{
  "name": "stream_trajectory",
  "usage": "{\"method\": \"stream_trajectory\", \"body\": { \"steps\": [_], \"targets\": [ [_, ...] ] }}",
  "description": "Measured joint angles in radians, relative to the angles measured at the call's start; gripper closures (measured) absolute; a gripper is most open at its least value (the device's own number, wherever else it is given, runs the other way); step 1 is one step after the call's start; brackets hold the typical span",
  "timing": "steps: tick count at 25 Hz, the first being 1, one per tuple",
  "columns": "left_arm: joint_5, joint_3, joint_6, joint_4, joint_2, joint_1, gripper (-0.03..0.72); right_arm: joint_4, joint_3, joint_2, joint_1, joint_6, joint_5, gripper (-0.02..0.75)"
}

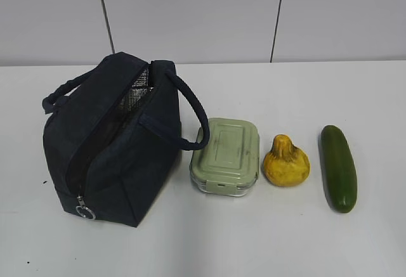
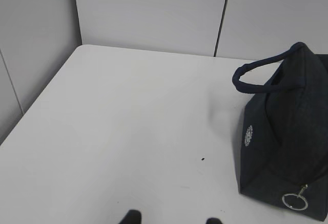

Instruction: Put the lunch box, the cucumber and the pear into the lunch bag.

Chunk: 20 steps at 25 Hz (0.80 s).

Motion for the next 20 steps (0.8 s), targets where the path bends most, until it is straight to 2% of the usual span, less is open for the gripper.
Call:
{"method": "stream_trajectory", "body": {
  "steps": [20],
  "targets": [
    [0.0,0.0,0.0,0.0,0.0,0.0,0.442,0.0,0.0,0.0,0.0,0.0,0.0,0.248]
  ]
}}
